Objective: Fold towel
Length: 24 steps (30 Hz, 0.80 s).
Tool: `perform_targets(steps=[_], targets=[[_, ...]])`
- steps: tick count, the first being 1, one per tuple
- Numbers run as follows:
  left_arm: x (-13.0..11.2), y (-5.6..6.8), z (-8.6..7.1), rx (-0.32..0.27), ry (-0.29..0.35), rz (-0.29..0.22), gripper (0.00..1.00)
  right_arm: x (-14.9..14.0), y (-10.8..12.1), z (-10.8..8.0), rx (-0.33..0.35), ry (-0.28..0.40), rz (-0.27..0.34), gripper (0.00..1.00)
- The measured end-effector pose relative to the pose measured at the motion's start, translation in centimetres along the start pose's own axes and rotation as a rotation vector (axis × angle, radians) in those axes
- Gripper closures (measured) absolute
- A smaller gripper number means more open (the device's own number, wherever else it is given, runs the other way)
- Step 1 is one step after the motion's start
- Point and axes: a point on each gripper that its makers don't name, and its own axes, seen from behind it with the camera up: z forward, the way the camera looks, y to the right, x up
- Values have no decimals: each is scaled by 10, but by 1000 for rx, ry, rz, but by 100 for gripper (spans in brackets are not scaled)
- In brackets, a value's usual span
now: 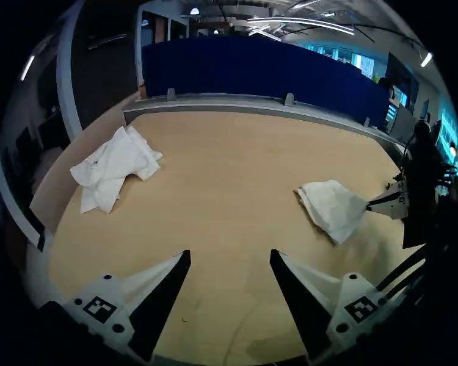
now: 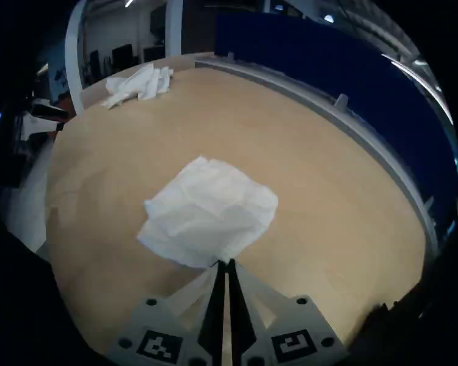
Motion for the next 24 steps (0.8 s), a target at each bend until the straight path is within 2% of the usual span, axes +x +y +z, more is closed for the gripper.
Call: perform_targets(steps=[14,24], targets=[[24,5,-8,-17,61,10,4,108,7,-47,-15,221,31,97],[37,5,-17,-31,104,23,4,160,21,-79,-58,325,47,97]])
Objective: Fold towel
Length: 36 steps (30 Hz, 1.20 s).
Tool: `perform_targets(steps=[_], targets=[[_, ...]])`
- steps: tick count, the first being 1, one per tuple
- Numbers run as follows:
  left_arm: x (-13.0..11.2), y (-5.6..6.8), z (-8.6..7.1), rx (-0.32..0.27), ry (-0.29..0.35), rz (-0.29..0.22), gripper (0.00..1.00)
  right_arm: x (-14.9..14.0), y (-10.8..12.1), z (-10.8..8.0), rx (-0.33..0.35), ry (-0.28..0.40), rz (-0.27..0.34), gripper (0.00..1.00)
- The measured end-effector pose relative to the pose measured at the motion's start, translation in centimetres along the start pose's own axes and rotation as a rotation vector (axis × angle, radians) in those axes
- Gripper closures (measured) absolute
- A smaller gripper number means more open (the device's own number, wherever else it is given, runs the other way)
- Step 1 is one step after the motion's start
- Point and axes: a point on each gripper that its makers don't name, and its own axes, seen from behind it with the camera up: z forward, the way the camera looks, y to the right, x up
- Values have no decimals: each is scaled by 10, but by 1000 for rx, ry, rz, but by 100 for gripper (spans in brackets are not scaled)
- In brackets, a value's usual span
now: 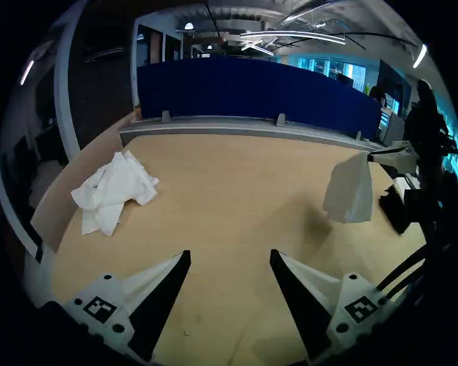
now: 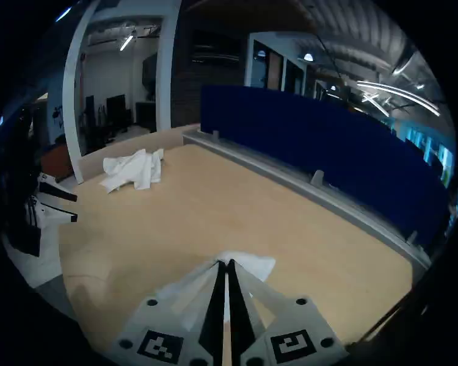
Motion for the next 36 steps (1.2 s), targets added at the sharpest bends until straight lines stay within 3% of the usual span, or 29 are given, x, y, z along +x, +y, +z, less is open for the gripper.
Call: perform_targets(steps=[9,19,36], targets=[[6,7,-4,-27,18,19,4,18,13,-12,-50,40,27,97],[11,19,-5,-64,31,45,4,31,45,-45,-130,65,50,97],[16,25,-4,-77,31,67,3,20,159,-133,-330,56,81,97]])
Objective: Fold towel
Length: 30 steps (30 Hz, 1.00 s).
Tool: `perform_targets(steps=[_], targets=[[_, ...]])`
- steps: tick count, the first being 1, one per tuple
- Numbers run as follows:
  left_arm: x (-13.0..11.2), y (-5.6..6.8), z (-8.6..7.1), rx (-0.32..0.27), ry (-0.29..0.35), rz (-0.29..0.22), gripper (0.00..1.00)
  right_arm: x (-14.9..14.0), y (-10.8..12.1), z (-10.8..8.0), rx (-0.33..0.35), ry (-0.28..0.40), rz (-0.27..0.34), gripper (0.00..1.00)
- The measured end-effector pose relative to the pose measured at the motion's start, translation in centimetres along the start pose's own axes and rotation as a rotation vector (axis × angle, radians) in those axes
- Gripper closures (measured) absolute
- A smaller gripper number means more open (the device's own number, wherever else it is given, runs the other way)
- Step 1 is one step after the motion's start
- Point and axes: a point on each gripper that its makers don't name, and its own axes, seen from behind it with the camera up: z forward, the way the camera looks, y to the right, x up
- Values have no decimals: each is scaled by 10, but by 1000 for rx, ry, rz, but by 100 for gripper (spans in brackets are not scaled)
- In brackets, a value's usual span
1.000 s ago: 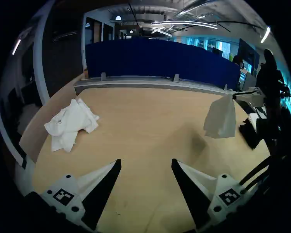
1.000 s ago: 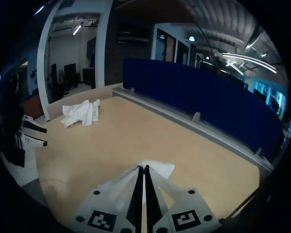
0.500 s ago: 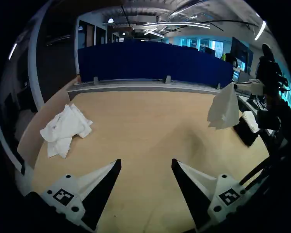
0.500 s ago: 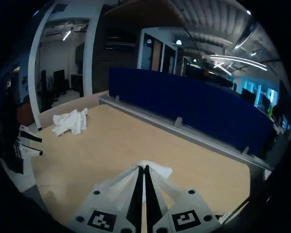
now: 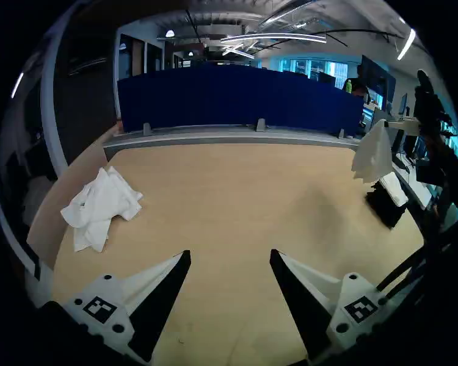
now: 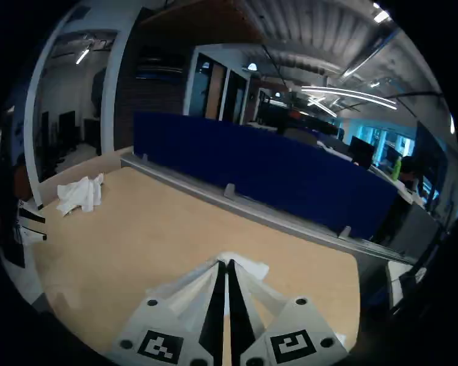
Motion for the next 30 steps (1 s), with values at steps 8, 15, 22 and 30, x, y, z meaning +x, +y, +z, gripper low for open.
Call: perform_targets(steps=[8,15,22,30], targets=[[1,2,4,7,-6,3,4,-9,66,-19,-88,-24,1,97],[3,6,9,6,-16,-4,4,-16,118,-36,-158,-38,21,97],[6,13,13,5,-20,-3,4,-29,153,-38,-196,-54,58,97],[10,21,16,6,-24,7,4,-37,170,-31,-208,-59,83,97]])
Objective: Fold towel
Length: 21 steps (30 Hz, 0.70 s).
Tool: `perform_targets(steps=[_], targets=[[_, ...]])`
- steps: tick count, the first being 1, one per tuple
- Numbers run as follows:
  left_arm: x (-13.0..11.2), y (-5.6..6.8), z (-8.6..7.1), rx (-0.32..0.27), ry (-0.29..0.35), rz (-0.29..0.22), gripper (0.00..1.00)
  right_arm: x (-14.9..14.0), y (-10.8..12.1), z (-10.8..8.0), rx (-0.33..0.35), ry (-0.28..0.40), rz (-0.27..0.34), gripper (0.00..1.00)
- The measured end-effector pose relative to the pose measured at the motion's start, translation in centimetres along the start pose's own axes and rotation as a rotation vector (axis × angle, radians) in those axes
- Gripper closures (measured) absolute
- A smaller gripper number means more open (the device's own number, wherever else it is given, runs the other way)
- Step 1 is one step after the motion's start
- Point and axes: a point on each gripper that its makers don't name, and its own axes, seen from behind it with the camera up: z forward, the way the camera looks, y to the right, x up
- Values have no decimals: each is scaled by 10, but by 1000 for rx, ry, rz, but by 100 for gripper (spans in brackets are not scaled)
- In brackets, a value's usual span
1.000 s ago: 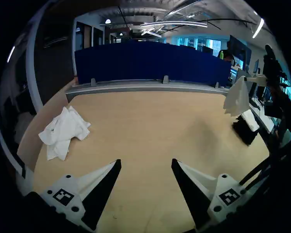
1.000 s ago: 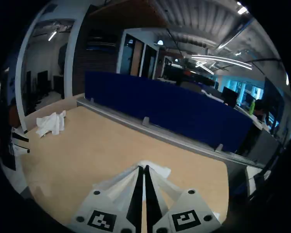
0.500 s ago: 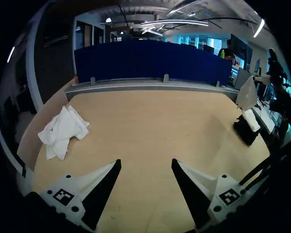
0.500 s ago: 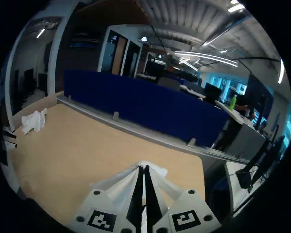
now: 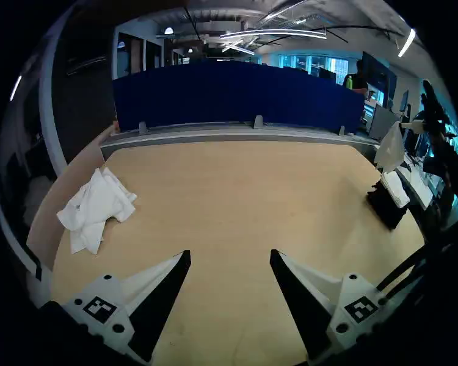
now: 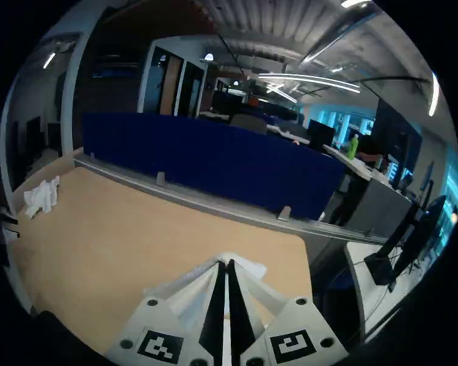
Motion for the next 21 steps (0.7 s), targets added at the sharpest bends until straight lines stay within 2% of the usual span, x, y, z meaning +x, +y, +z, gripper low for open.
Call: perform_targets(steps=[12,21], targets=[[6,9,4,-2,-3,10,4,1,7,17,0,-13,8,97],[5,10,7,-1,-7,12,4,-10,9,24,0,-31,11,97]])
